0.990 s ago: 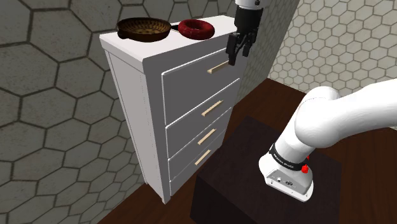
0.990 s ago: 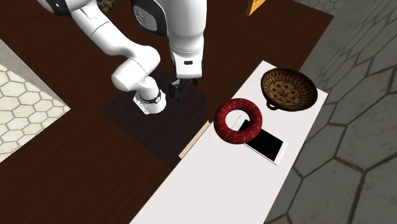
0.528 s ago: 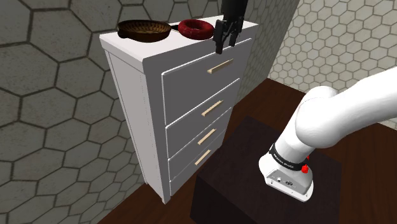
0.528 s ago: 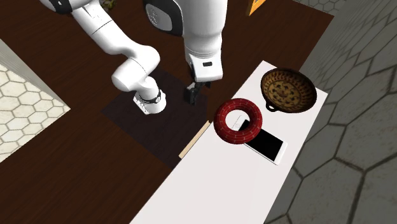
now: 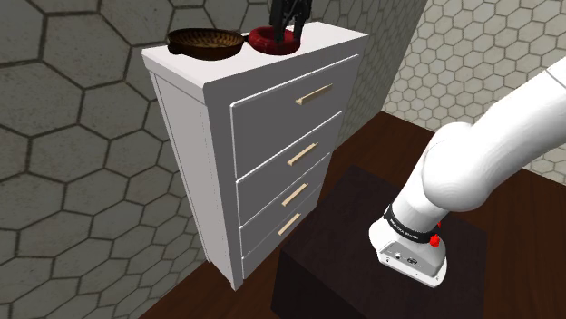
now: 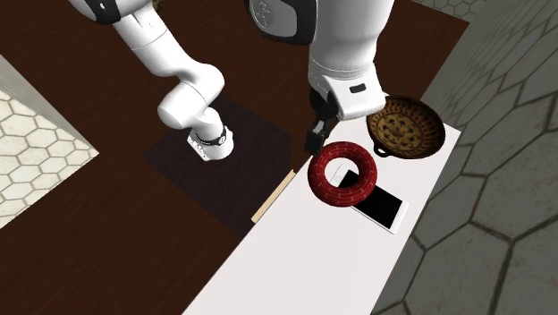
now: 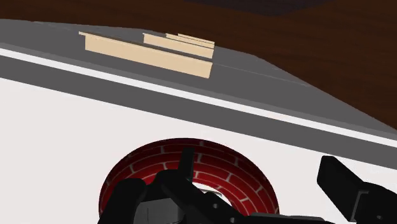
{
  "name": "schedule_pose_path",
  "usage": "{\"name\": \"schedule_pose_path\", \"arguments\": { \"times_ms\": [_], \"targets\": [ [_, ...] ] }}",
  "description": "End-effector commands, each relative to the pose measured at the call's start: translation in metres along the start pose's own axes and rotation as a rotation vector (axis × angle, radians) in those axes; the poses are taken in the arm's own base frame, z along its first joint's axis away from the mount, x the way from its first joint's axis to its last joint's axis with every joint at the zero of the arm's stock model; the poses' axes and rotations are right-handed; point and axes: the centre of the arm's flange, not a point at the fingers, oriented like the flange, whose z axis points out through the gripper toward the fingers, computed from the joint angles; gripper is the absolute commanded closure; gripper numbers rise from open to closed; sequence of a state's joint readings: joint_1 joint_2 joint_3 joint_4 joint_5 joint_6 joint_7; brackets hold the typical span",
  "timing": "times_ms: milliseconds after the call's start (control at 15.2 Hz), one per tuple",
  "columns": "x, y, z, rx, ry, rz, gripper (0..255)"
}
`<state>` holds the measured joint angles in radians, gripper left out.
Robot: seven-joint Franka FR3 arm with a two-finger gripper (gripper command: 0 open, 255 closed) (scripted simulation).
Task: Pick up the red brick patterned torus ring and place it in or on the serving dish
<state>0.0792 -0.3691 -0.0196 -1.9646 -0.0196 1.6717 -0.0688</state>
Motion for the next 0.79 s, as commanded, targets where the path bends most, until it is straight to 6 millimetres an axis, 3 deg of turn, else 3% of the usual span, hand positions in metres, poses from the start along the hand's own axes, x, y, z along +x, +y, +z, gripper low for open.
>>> {"name": "schedule_pose_path", "arguments": {
  "times_ms": [0,132,726],
  "targets": [
    [0.021,-0.002,-0.010,0.011,0.015,-0.030,0],
    [0.038,-0.004,-0.018,0.018,0.025,-0.051,0],
    [0.038,-0.005,0.022,0.018,0.025,-0.051,0]
  ]
}}
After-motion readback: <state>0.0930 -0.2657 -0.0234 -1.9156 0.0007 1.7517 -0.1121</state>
